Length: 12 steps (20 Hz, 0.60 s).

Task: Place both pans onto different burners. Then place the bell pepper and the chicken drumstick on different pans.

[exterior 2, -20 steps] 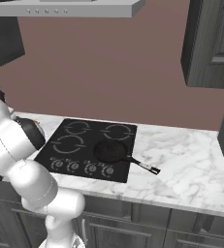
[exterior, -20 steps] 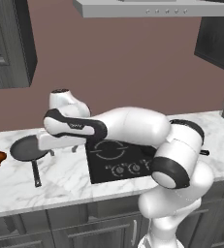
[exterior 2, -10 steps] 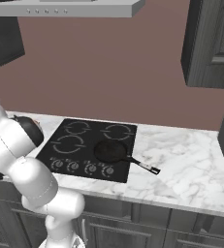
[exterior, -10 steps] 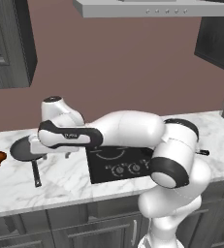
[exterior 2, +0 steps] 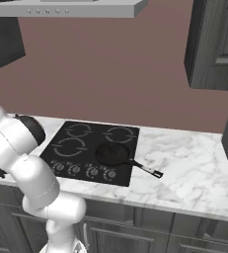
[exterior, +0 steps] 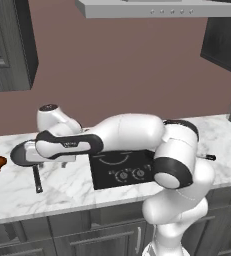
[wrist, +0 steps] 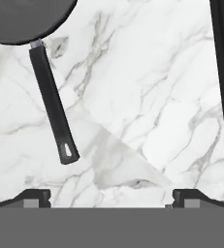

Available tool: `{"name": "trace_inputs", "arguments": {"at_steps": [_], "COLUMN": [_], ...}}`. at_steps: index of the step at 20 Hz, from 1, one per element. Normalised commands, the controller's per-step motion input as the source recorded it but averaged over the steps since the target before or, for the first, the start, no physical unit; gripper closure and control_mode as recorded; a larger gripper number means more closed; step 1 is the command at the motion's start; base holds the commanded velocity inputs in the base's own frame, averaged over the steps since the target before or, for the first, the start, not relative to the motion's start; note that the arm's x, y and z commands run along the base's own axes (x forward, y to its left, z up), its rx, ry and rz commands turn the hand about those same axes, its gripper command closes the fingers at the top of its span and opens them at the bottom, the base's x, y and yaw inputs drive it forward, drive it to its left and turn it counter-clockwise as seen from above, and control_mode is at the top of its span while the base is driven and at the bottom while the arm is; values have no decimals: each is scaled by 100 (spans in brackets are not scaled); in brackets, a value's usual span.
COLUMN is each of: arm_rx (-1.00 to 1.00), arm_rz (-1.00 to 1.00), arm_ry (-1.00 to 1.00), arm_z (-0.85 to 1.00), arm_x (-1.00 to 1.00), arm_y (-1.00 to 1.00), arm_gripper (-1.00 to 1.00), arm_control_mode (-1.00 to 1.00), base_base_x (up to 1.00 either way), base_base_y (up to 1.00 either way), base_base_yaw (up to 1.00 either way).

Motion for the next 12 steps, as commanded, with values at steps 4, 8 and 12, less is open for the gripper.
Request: {"name": "trace_inputs", "arguments": {"at_steps": [4, 8, 12], "arm_rx": [0, -1, 0], "arm_rz": [0, 0, 0], "arm_ry": [0, 0, 0], "arm_z": [-11, -20, -18], "arm_x": [13, 17, 14], "arm_y": [17, 10, 5], "arm_gripper": [-100, -100, -100], "arm_control_mode": [-100, -100, -100], "base_base_x": [0, 0, 0], "base_base_y": [0, 0, 0], "base_base_yaw": [0, 0, 0]}}
